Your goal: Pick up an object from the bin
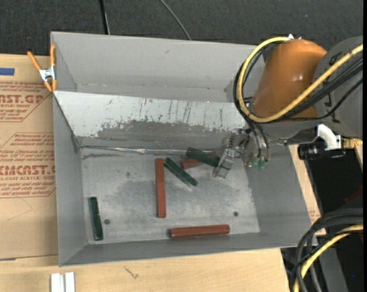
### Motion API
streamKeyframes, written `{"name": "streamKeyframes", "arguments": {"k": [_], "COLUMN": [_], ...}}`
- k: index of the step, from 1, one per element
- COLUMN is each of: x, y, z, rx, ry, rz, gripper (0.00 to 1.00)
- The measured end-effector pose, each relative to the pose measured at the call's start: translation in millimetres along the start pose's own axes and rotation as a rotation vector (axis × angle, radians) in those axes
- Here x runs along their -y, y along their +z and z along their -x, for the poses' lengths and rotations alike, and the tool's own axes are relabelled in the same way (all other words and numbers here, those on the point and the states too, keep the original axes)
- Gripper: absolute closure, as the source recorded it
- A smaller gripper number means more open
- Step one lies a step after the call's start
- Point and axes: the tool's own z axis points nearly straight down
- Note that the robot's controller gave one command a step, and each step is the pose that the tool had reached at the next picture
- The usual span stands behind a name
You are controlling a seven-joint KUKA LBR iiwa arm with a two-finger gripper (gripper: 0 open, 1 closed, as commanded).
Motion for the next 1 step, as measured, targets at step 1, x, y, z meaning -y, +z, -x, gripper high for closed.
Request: {"name": "streamKeyframes", "arguments": {"k": [1], "x": [0.2], "y": [1.1], "z": [-0.6], "rx": [-0.002], "ry": [0.000], "rz": [-0.001], "gripper": [1.00]}}
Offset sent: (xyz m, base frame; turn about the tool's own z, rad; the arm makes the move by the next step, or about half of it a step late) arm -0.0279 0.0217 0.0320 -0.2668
